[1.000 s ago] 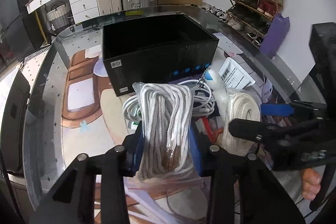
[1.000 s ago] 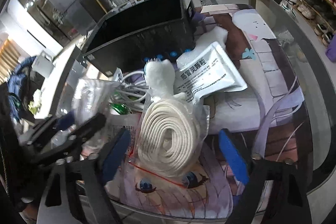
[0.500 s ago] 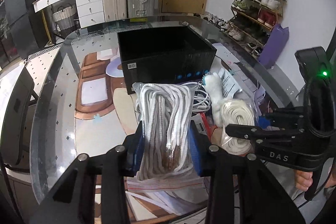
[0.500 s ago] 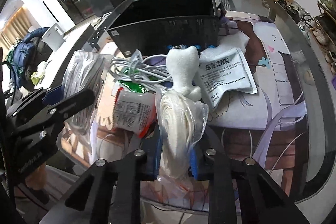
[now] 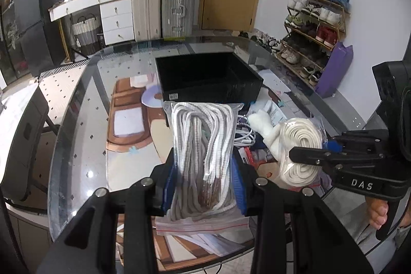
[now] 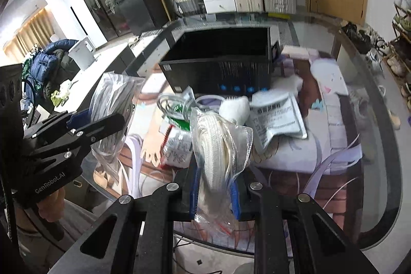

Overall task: Organize soft objects
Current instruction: 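Lift both bags and lower them into the black box with both tools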

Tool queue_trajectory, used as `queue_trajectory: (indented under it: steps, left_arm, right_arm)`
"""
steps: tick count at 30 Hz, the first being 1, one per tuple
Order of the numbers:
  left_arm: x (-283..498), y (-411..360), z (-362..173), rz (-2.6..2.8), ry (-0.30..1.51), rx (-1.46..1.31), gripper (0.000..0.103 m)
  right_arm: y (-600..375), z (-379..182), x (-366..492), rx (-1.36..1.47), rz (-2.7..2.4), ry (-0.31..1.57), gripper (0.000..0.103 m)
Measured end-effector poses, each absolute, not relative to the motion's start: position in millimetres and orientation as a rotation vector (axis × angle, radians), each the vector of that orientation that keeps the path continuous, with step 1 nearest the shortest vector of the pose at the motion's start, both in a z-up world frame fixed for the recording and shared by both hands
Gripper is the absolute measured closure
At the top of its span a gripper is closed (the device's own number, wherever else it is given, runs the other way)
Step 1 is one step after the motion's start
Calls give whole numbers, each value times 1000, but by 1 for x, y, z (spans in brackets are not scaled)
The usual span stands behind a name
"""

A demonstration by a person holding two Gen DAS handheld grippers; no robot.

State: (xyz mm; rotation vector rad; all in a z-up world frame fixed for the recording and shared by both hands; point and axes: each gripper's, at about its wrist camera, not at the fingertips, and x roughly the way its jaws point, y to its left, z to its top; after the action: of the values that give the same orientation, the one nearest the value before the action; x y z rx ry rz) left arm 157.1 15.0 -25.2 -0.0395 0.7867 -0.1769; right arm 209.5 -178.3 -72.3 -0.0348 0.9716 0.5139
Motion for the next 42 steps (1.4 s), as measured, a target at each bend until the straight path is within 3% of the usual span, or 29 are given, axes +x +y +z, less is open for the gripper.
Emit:
queue_trajectory:
  steps: [26,35,42]
  left_arm:
    - [166,18,19,-184,634,-75,66]
    - [206,31,43,-155,517,-115,66]
    - [252,39,30,-104,531,-143,66]
  right_arm:
    - [-170,9,199,-14,522,692,86]
    - [-155,42,236,-30,461,543,86]
    - [-144,33,301,-44,431,546,86]
